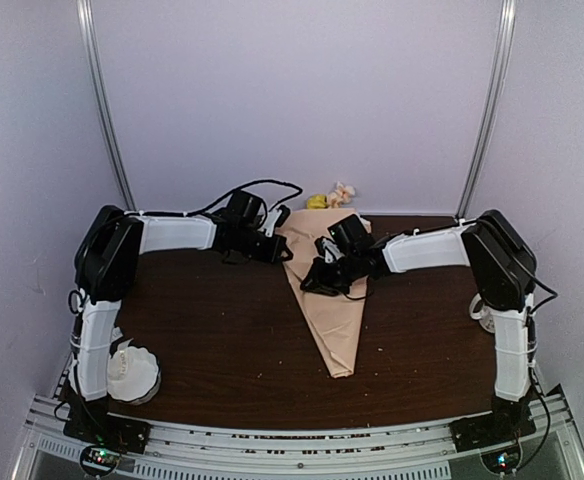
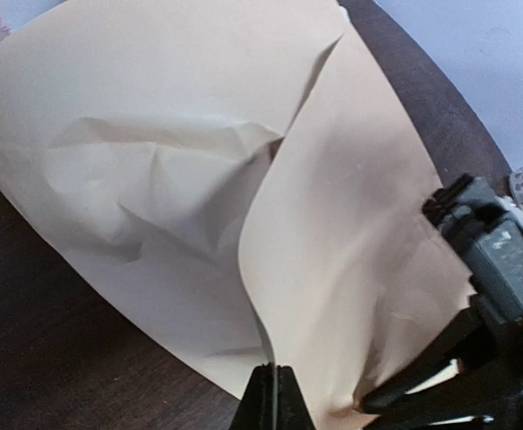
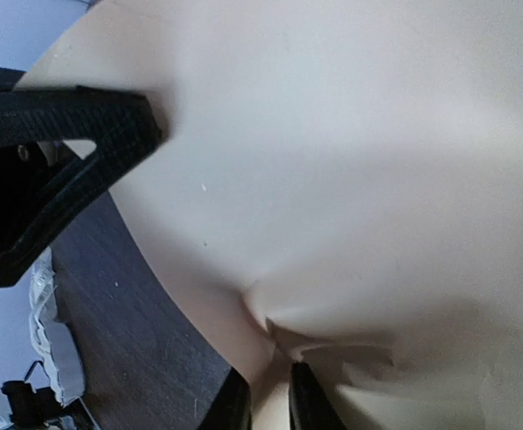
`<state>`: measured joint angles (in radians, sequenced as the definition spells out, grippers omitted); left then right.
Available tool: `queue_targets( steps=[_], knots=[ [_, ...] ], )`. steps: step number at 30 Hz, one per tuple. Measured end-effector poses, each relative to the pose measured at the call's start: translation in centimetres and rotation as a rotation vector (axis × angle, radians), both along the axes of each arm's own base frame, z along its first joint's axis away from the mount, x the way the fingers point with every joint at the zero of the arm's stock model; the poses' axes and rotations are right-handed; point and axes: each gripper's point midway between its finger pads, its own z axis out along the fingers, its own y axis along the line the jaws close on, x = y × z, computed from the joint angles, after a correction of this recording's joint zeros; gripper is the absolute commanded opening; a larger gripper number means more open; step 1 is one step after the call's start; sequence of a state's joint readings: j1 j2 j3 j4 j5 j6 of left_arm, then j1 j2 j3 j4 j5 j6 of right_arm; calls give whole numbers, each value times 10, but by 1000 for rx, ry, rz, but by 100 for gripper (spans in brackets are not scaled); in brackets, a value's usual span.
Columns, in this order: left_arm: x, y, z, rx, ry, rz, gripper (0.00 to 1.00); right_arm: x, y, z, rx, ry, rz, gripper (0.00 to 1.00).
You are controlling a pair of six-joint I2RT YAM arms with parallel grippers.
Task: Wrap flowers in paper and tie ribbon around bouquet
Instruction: Press the fold line on the folded bouquet.
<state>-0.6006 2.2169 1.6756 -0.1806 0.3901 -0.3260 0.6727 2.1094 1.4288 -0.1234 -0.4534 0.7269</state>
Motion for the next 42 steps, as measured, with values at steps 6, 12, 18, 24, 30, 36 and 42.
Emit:
queue_targets(
  steps=[6,12,18,24,30,36,42],
  knots=[
    [16,21,-31,49,49,54,0,-25,-14,9,-46,-20,60,34],
    [22,26,-51,84,88,71,0,-63,-17,-9,-127,-4,163,33],
    [23,27,-51,100,96,75,0,-113,-25,-26,-217,2,250,29],
    [24,27,-61,118,111,75,0,-148,-34,-28,-281,-15,290,25],
    [25,26,-66,123,117,73,0,-197,-31,-32,-373,-44,398,21],
    [26,26,-64,124,107,67,0,-246,-53,-41,-445,9,488,20],
    [26,26,-64,126,103,62,0,-260,-75,-21,-434,55,500,25]
  ],
)
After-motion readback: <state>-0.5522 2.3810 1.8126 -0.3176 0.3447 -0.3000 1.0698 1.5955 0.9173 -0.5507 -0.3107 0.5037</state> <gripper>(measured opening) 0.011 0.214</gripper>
